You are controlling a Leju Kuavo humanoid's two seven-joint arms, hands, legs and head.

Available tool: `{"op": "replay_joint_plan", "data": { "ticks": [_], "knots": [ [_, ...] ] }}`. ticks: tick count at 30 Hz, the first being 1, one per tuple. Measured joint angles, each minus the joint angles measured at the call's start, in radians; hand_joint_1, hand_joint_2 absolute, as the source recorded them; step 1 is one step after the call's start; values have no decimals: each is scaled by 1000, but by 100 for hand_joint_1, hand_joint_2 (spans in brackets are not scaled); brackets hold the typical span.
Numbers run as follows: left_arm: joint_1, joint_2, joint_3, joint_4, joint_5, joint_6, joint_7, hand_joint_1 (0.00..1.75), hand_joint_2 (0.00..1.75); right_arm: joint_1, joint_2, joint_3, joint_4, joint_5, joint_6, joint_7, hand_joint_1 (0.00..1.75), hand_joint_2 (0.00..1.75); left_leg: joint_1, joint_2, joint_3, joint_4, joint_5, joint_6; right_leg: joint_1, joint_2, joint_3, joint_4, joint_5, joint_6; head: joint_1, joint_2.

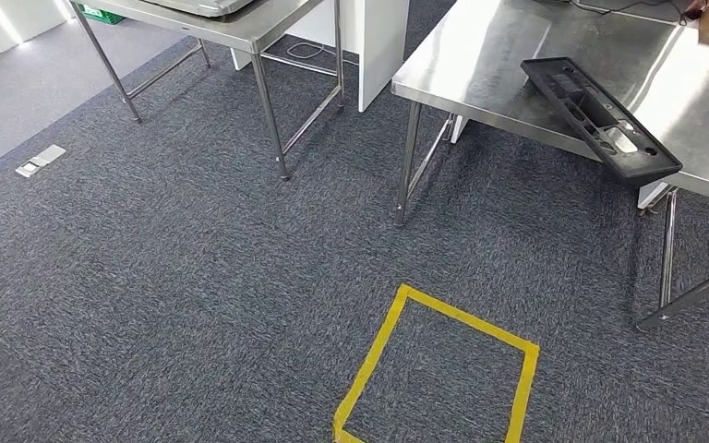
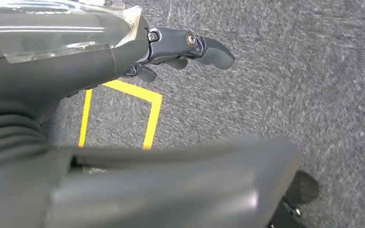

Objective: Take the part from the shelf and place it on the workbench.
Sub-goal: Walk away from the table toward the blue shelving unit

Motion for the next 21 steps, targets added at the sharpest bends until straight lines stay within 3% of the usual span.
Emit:
{"op": "replay_joint_plan", "data": {
  "ticks": [2, 4, 5, 6, 7, 9, 11, 12, 13, 15, 17, 19, 21],
  "knots": [
    [-3, -1, -20, -4, 12, 9, 15, 0, 175, 0, 0, 0, 0, 11, -6, -8, 0, 0, 1, 36, -24, 47, -34, -11, -5, -22, 1, -4, 9, -14, -8, 0],
    [-7, -2, -48, -7, 81, 46, 50, 0, 175, 3, -1, 0, 0, 31, -6, -10, 0, 0, 5, 87, -79, 170, -106, -22, -5, -48, -4, -4, 12, -19, -19, 0],
    [-7, -3, -66, -7, 131, 72, 73, 0, 175, 5, -3, 0, 0, 42, -6, -9, 0, 0, 8, 100, -108, 236, -135, -27, -4, -63, -8, -3, 12, -20, -21, 0],
    [-4, -4, -87, -8, 184, 98, 97, 0, 175, 6, -5, 0, 0, 53, -7, -10, 0, 0, 11, 106, -125, 278, -149, -31, -3, -78, -11, -3, 12, -20, -21, 0],
    [2, -5, -108, -10, 230, 122, 118, 0, 175, 6, -7, 0, 0, 63, -9, -10, 0, 0, 14, 110, -123, 282, -144, -33, -3, -92, -13, -3, 12, -20, -22, 0],
    [14, -6, -148, -17, 286, 151, 143, 0, 175, 3, -9, 0, 0, 76, -13, -14, 0, 0, 17, 128, -59, 176, -92, -32, -3, -115, -12, -3, 10, -18, -23, 0],
    [20, -7, -182, -24, 306, 162, 152, 0, 175, 1, -10, 0, 0, 80, -15, -17, 0, 0, 14, 171, 17, 45, -48, -24, 2, -135, -6, -2, 7, -11, -23, 0],
    [21, -7, -196, -28, 317, 169, 156, 0, 175, 0, -11, 0, 0, 82, -16, -19, 0, 0, 11, 184, 34, 12, -40, -19, 4, -144, -2, -2, 5, -6, -21, 0],
    [23, -8, -209, -30, 336, 181, 161, 0, 175, -2, -12, 0, 0, 84, -16, -20, 0, 0, 7, 187, 38, 2, -39, -13, 5, -153, 2, -2, 5, 1, -19, 0],
    [28, -9, -235, -34, 387, 215, 175, 0, 175, -6, -13, 0, 0, 93, -17, -22, 0, 0, 5, 163, 33, -3, -31, 0, 2, -167, 6, -4, 3, 14, -17, 0],
    [33, -11, -263, -37, 425, 241, 185, 0, 175, -8, -14, 0, -1, 103, -18, -24, 0, 0, 8, 141, 34, -16, -19, 16, -1, -133, -9, 33, -22, 19, -13, 0],
    [34, -12, -290, -40, 438, 252, 188, 0, 175, -6, -16, 0, -1, 108, -18, -26, 0, 0, 8, 114, 31, -22, -11, 28, -3, -72, -68, 158, -80, 12, -6, 0],
    [36, -13, -310, -40, 443, 256, 190, 0, 175, -4, -17, 0, -1, 109, -17, -27, 0, 0, 5, 84, 25, -21, -7, 32, -3, -49, -136, 289, -121, 11, -3, 0]
  ]
}}
